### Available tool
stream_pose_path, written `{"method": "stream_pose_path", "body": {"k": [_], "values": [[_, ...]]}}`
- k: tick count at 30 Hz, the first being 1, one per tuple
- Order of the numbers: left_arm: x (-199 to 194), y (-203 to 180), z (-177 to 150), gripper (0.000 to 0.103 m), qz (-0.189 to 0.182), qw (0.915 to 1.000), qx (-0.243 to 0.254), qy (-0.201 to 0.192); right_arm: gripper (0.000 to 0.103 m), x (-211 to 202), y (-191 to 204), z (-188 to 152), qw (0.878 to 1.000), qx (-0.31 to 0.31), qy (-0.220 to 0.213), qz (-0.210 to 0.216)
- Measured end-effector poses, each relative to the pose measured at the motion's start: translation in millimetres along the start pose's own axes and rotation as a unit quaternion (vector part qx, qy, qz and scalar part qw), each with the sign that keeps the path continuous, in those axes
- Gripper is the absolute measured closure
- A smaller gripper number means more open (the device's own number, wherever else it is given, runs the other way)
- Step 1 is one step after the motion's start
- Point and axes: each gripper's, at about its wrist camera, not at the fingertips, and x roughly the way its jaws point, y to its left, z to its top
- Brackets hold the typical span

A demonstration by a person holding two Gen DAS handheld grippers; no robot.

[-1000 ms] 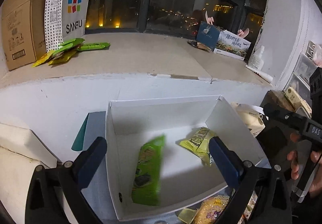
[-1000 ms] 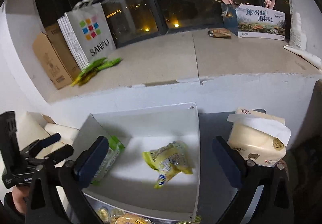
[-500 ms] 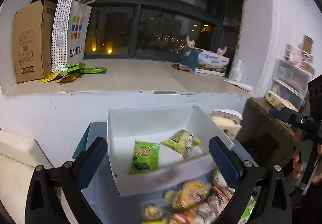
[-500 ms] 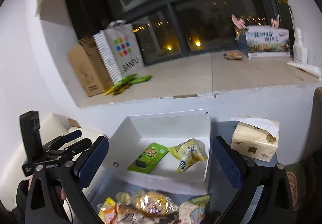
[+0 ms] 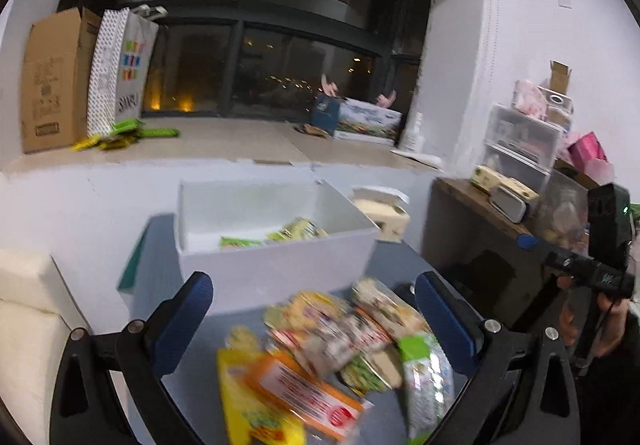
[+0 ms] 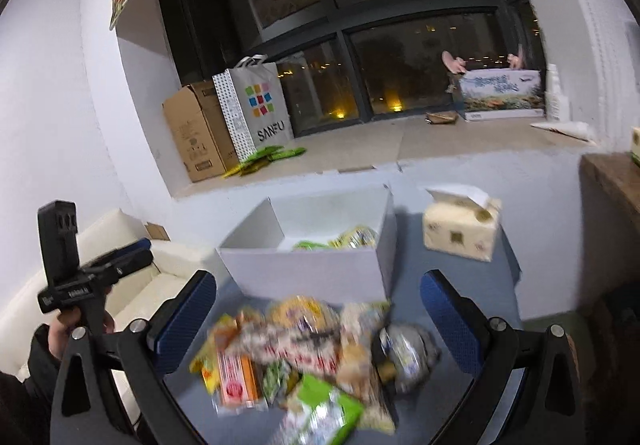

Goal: Organize snacks
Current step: 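Grasp a green stick snack pack from the pile with the right gripper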

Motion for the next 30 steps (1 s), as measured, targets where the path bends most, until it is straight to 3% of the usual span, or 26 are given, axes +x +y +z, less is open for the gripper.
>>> {"method": "stream_pose_path", "body": {"k": [4, 9, 15, 22, 25, 30], "values": [[-3.3, -8.3, -12.5, 0.000, -0.011, 0.9999, -0.005, 0.007, 0.000, -13.0, -3.4, -26.8, 0.999, -0.010, 0.011, -0.037], [-6.5, -12.7, -17.0, 0.000, -0.018, 0.9997, -0.006, 0.011, 0.000, -12.1, -11.0, -51.3, 0.998, -0.004, 0.045, -0.043], [-16.4, -14.5, -21.0, 0.000, -0.021, 0.9997, -0.009, 0.007, 0.000, -6.7, -16.3, -57.0, 0.997, 0.000, 0.058, -0.047], [-23.1, -12.4, -35.2, 0.000, -0.018, 0.9997, -0.008, 0.015, 0.000, 30.4, -24.1, -68.2, 0.991, 0.006, 0.121, -0.057], [-22.8, -7.9, -41.7, 0.000, -0.016, 0.9995, -0.017, 0.021, 0.000, 52.8, -23.5, -76.1, 0.989, 0.011, 0.146, -0.036], [-24.5, -3.4, -52.1, 0.000, -0.010, 0.9994, -0.020, 0.027, 0.000, 86.0, -25.2, -94.6, 0.975, 0.073, 0.207, -0.036]]}}
